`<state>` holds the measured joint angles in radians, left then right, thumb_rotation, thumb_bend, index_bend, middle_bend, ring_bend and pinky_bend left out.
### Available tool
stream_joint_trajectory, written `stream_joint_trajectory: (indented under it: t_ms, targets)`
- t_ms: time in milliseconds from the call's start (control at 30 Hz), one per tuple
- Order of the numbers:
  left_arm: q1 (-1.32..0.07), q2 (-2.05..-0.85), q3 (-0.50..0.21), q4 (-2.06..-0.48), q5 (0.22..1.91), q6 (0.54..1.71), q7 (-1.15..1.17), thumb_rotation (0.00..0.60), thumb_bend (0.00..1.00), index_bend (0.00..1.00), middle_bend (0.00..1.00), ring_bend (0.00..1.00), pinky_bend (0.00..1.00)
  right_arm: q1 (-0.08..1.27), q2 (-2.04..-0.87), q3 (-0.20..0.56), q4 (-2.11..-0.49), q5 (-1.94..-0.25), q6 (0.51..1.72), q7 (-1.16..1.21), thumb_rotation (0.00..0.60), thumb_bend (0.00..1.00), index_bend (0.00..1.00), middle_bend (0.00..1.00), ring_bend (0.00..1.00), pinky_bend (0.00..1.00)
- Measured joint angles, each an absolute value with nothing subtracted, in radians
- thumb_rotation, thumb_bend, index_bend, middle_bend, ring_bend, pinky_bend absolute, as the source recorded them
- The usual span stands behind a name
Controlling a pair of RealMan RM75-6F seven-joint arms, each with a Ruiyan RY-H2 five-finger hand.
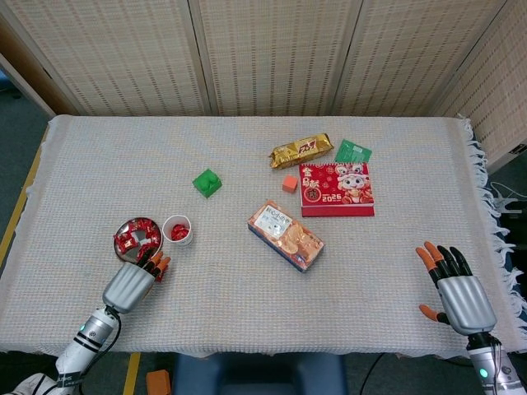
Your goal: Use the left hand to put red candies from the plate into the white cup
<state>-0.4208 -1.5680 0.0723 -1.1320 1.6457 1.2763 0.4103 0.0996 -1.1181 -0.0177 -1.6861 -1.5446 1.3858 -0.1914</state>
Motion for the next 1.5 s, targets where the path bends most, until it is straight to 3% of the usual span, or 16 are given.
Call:
stream_joint_trajectory:
  t_ms: [233,1133,1500]
  targets:
    - [-0.438,-1.586,0.069,-1.103,1.639,1.229,0.44,0.6,0.39,0.17,0.21,0.19,0.87,0.1,-1.119,-0.017,-1.686,-1.543,1.385,-0.192,0.6,0.02,0.0,0.0,0.0,0.0]
    - [-0.451,-1.59,0.058,-1.096,1.585,1.141,0.472,0.6,0.4,0.17,0.22,0.22,0.87,0.099,-1.119,-0.014,-1.686,-1.538,1.385,-0.195,0.6,0.02,0.0,0.0,0.0,0.0]
    - [-0.431,-1.571,0.067,-1.106,1.586,1.165,0.436,0.6,0.41,0.24,0.31,0.32,0.88,0.099,-1.121,-0.014,-1.687,-1.537,1.385,-0.199,0.6,0.02,0.0,0.0,0.0,0.0]
